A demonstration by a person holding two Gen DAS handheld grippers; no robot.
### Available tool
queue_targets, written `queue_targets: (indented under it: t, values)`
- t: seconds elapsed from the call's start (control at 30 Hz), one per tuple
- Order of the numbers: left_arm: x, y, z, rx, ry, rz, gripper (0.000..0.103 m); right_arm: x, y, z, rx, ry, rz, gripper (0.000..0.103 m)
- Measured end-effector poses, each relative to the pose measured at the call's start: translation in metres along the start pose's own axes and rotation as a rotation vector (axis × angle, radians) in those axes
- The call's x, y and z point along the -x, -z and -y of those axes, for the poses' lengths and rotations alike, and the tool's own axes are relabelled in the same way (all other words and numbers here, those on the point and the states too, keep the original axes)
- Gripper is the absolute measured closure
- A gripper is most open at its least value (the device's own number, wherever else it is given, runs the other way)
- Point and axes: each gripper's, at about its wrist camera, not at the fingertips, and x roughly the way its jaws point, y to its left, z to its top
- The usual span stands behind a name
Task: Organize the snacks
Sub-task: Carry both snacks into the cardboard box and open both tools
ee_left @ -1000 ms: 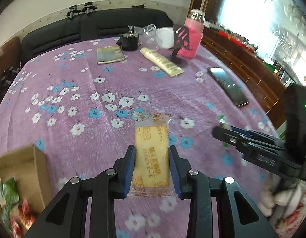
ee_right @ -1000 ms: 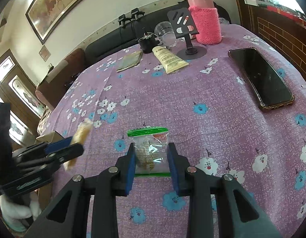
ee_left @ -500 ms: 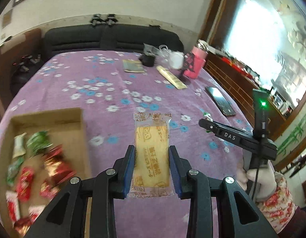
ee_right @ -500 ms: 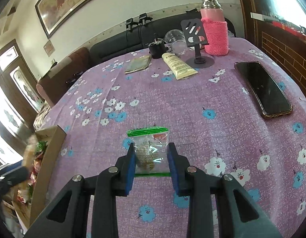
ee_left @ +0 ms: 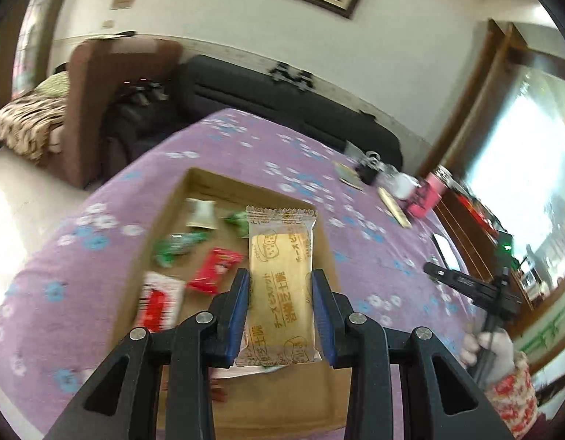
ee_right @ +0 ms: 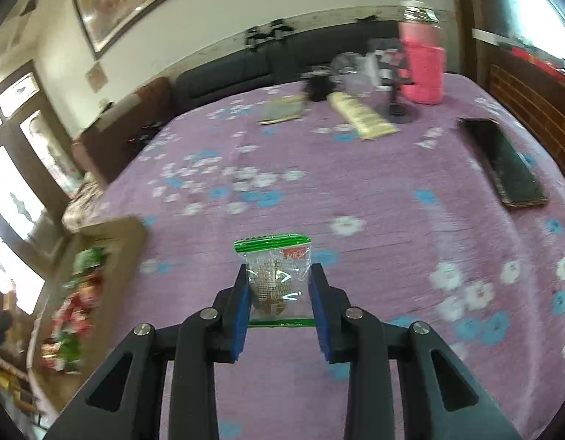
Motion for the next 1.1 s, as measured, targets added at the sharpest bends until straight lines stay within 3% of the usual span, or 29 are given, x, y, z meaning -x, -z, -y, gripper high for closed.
queue_targets:
  t: [0.23, 0.47, 0.73, 0.9, 1.1]
  values:
    - [0.002, 0.012, -0.021, 0.01, -0.039, 0.003, 0.068, 0.015, 0.01, -0.097, 0.159, -0.12, -0.008, 0.073]
    - [-0.005, 0.023, -0.023, -0.017, -0.051, -0.024, 0.068, 0.004, 0.034, -0.161, 0.259, -0.193, -0.067, 0.073]
    - [-0.013, 0.027, -0.018, -0.05, -0.087, -0.031, 0.068, -0.012, 0.048, -0.192, 0.317, -0.205, -0.113, 0.073]
    - [-0.015, 0.028, -0.017, -0.071, -0.137, -0.022, 0.068, -0.023, 0.047, -0.203, 0.334, -0.194, -0.129, 0.073]
    - [-0.02, 0.026, -0.022, -0.064, -0.142, -0.032, 0.068, -0.036, 0.041, -0.225, 0.37, -0.189, -0.134, 0.073]
